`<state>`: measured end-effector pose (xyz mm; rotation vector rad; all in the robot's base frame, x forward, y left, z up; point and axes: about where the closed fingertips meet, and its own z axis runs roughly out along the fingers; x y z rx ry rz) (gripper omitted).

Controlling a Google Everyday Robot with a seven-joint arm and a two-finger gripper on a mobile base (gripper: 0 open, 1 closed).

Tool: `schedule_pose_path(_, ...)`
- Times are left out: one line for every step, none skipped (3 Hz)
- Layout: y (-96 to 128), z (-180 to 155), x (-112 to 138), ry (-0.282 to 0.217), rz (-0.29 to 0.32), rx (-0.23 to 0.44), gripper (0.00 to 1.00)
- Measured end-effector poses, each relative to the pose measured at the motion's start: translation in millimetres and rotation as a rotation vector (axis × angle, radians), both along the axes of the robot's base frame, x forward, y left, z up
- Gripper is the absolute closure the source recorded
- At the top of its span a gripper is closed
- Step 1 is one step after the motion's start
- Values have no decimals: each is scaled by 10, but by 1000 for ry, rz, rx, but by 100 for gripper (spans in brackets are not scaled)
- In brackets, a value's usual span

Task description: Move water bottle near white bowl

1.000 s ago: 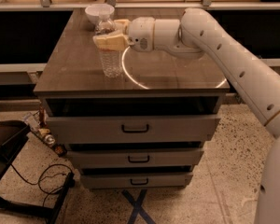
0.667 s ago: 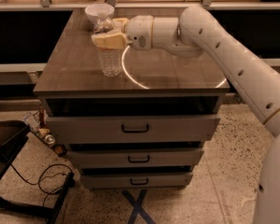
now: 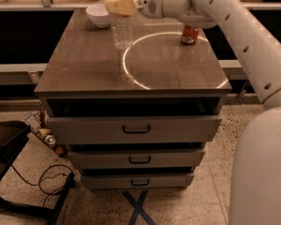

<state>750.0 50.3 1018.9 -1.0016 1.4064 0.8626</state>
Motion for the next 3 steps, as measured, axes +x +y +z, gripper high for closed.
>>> schedule_pose_path(-184,99,552,64,-115,19,100)
schedule_pose_path(-358,203,1089,95,-246,72,100)
schedule_pose_path(-481,299,1455,95,-358,134,100)
